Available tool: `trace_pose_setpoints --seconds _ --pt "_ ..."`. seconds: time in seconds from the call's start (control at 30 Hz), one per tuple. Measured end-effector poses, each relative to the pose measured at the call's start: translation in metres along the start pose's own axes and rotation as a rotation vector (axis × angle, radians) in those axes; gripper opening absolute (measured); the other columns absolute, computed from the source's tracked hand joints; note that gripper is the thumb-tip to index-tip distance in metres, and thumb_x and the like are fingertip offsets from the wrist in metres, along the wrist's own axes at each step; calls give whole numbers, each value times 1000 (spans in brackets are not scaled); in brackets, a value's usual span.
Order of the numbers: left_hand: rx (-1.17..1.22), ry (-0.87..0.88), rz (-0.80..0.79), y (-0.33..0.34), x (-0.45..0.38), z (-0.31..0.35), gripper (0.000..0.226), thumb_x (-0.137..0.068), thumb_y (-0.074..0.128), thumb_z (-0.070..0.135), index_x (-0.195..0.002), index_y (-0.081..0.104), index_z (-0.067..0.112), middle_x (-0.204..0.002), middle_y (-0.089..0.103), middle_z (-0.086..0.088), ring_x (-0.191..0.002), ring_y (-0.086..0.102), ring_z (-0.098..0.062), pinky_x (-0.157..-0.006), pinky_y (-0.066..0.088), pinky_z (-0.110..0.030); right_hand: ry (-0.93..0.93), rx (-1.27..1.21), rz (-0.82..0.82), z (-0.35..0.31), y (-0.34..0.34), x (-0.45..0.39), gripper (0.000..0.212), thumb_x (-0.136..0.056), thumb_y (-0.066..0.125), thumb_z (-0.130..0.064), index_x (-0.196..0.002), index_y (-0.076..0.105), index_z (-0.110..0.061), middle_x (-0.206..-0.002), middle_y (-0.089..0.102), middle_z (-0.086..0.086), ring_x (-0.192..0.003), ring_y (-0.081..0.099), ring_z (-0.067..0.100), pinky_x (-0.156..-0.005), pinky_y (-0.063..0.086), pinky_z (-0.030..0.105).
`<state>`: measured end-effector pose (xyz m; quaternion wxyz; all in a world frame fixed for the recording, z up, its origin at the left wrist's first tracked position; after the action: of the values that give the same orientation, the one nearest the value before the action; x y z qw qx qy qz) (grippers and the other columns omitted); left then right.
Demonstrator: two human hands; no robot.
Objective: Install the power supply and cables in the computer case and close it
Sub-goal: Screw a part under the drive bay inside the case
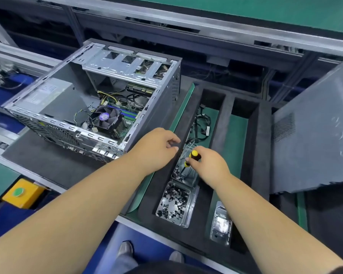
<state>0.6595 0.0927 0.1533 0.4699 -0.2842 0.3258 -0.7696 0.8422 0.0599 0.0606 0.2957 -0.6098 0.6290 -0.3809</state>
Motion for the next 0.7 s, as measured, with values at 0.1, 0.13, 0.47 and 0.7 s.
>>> trace_pose_setpoints --seconds 0.1,0.13,0.47,0.7 --pt "34 -40 -7 5 -3 -3 22 -92 59 22 -112 66 27 -104 54 9 -84 56 -1 -68 32 -4 -3 -28 16 -1 -11 0 25 -91 60 -47 -81 50 -26 -71 55 -7 -67 53 14 -57 42 31" --pt "50 -64 -11 6 -4 -3 22 -92 58 21 -112 66 27 -104 56 9 -85 56 -2 -68 34 -5 -2 -44 30 -1 -17 0 24 -91 60 -47 -81 51 -27 -71 55 -7 -66 53 12 -55 41 30" --pt "514 -359 -51 18 -15 14 12 -96 50 13 -98 61 17 -95 66 -6 -76 63 -11 -68 51 -23 45 -446 283 -17 -118 3 25 -89 58 -48 -76 57 -26 -70 64 -11 -55 51 4 -55 40 30" --pt "1049 -612 -122 21 -26 36 19 -99 54 22 -101 62 6 -85 72 -10 -74 69 -15 -58 55 -23 -46 -692 318 -38 -162 13 25 -92 58 -35 -76 54 -16 -79 76 -4 -82 71 8 -77 48 31"
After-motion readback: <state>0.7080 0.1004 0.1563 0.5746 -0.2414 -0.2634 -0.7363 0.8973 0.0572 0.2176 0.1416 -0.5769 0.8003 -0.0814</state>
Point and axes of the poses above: each hand's wrist, its own x-axis away from the middle knuckle, its own y-axis out of the palm, z = x × y, the point moved 2 cm from there along -x, towards the middle knuckle
